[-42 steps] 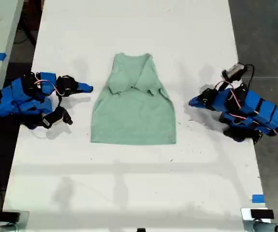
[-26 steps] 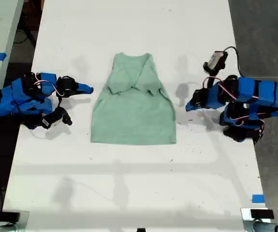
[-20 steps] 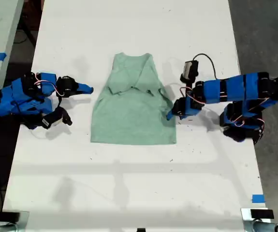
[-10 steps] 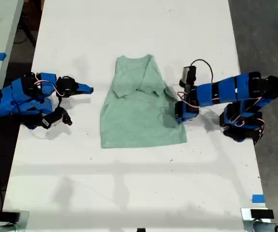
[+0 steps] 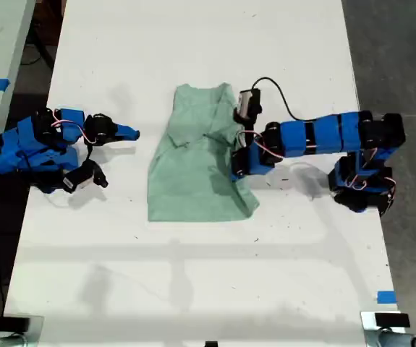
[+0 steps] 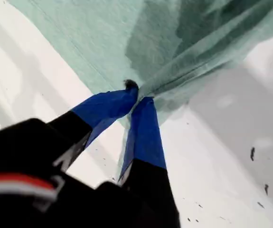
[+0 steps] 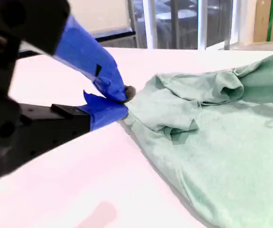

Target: Fold t shirt

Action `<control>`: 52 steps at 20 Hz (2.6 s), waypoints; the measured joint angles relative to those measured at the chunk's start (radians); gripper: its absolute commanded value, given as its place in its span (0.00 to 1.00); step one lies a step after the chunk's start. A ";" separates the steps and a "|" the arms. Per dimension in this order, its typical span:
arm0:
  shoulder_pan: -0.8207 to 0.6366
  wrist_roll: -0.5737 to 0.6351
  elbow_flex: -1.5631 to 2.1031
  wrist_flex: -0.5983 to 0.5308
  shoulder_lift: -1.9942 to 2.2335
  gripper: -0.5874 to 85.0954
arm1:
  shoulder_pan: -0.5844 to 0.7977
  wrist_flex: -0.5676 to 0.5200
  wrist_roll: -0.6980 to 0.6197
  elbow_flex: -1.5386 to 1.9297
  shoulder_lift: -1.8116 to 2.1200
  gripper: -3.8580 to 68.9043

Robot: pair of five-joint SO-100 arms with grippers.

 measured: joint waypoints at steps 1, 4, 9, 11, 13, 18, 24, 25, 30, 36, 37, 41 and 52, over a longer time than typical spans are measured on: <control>0.000 0.000 0.000 0.000 0.000 0.01 | -0.006 0.000 -0.009 -0.058 -0.048 0.03; 0.000 0.000 0.000 0.000 0.000 0.01 | -0.017 0.000 -0.037 -0.236 -0.210 0.03; 0.000 0.000 0.000 0.000 0.000 0.01 | -0.018 0.000 -0.066 -0.449 -0.420 0.29; 0.000 0.000 0.000 0.000 0.000 0.01 | -0.018 0.000 -0.067 -0.466 -0.439 0.46; 0.000 0.000 0.000 0.000 0.000 0.01 | -0.018 0.000 -0.071 -0.468 -0.440 0.47; 0.000 0.000 0.000 0.000 0.000 0.01 | -0.017 0.098 -0.075 -0.468 -0.385 0.12; 0.000 0.000 0.000 0.000 0.000 0.01 | 0.075 0.232 -0.060 -0.066 0.069 0.03; 0.000 0.000 0.000 0.000 0.000 0.01 | 0.091 0.202 -0.052 0.071 0.175 0.03; 0.000 0.000 0.000 0.000 0.000 0.01 | 0.147 -0.081 -0.043 0.795 0.784 0.03; 0.000 0.000 0.000 0.000 0.000 0.01 | 0.170 -0.268 -0.038 1.405 1.367 0.03; 0.000 0.000 0.000 0.000 0.000 0.01 | 0.183 -0.236 -0.028 1.483 1.506 0.04; 0.002 0.000 0.000 0.000 0.000 0.01 | 0.230 -0.081 -0.006 1.522 1.835 0.04; 0.012 0.077 0.000 -0.020 0.000 0.00 | 0.264 -0.031 0.040 1.528 1.858 0.04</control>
